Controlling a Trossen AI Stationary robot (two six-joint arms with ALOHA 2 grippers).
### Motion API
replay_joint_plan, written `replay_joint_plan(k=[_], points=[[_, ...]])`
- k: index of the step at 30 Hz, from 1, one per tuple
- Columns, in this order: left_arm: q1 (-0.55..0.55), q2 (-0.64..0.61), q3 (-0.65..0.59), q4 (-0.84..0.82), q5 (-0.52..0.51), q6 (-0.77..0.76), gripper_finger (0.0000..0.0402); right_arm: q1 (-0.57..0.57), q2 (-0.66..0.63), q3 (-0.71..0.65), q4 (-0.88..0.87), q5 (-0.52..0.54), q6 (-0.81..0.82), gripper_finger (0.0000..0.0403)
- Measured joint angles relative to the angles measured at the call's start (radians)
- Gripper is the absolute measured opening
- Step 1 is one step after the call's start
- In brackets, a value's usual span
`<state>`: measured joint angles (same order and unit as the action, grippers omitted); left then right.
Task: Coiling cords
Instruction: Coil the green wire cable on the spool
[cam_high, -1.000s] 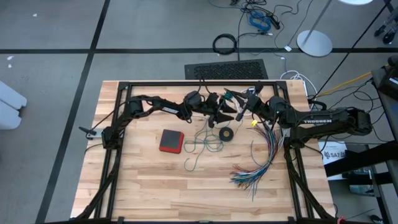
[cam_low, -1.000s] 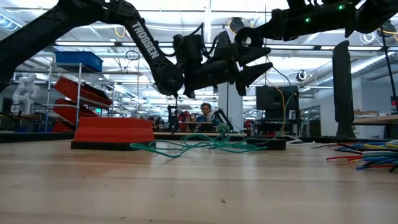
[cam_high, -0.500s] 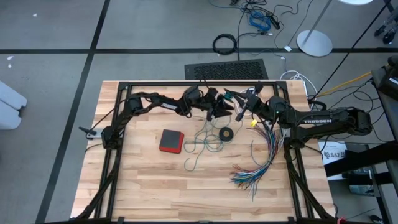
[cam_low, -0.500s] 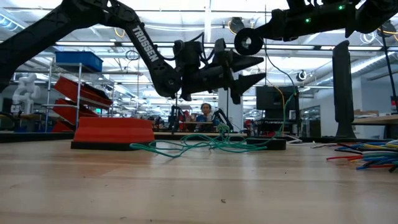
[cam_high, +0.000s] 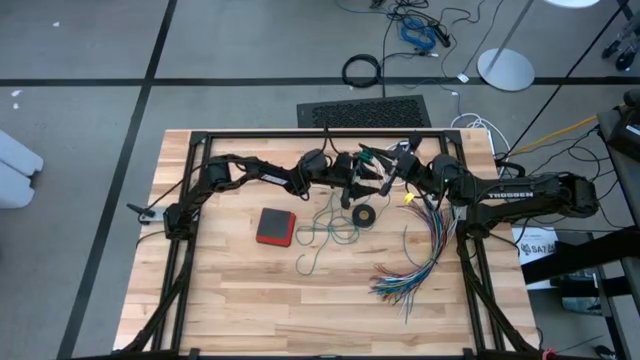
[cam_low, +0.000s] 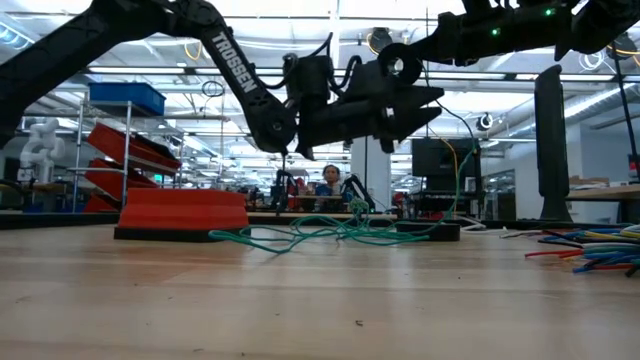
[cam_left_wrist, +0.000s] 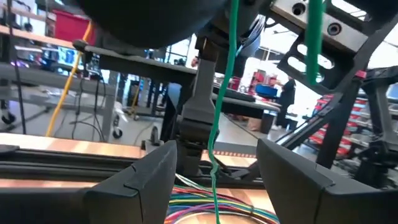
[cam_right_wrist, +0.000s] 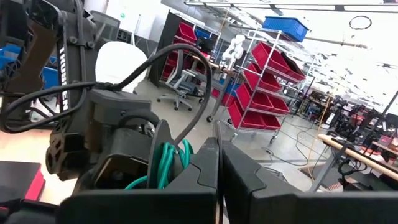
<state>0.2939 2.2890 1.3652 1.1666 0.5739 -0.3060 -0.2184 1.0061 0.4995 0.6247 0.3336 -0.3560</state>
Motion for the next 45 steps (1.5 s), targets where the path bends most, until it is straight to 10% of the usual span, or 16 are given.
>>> replay_joint_plan(k=[26, 45], points=[[0.007, -0.001, 0.018, -0.087, -0.048, 0.129, 0.0011, 0.000, 0.000, 0.000, 0.019, -0.028, 0.030, 0.0000], [0.198, -0.001, 0.018, -0.178, 0.139, -0.044, 0.0001, -0.007, 0.000, 0.000, -0.101, 0.020, -0.010, 0.0000]])
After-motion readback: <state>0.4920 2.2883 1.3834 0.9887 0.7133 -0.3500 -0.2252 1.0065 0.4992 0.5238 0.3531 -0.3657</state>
